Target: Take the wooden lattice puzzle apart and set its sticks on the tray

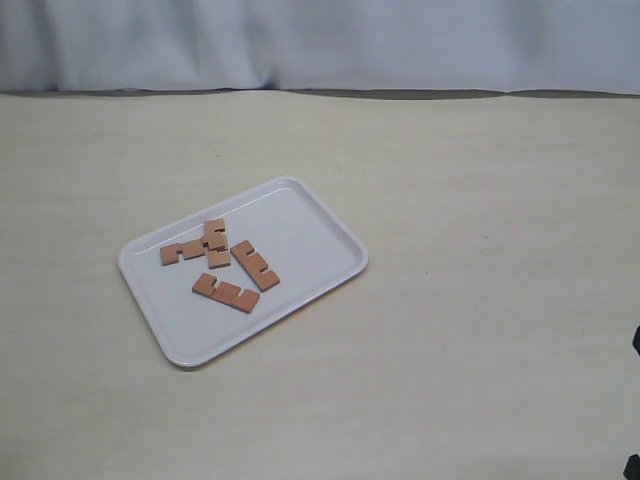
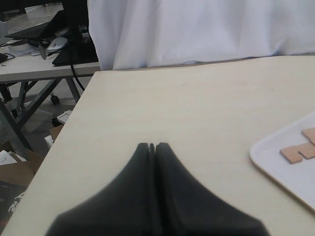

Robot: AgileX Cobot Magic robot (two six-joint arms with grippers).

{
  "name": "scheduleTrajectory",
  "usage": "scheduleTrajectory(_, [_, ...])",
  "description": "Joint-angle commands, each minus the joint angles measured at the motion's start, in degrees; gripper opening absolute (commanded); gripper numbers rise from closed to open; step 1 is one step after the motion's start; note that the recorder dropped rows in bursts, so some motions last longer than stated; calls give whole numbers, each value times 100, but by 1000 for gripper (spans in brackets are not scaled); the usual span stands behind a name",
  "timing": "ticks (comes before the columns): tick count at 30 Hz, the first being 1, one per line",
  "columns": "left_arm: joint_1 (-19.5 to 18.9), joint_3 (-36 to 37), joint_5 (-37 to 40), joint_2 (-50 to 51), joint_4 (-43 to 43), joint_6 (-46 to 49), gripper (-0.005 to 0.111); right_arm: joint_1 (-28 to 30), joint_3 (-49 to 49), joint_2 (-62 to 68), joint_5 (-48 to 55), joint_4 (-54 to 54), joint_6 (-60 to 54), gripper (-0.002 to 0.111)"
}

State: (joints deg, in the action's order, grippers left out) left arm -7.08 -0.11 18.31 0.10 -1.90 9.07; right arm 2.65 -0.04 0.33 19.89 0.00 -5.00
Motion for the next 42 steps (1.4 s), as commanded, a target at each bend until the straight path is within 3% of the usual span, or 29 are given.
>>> scheduleTrajectory(1, [4, 11, -66, -10, -19, 6, 0, 27, 4, -33, -32, 0, 32, 4])
scheduleTrajectory(10, [4, 11, -66, -10, -19, 6, 0, 38, 4, -33, -32, 0, 32, 4])
scheduleTrajectory(17, [4, 11, -66, -10, -19, 6, 0, 678, 4, -33, -32, 0, 32, 4])
scheduleTrajectory(42, [4, 11, -66, -10, -19, 6, 0, 654, 4, -33, -32, -234, 32, 4])
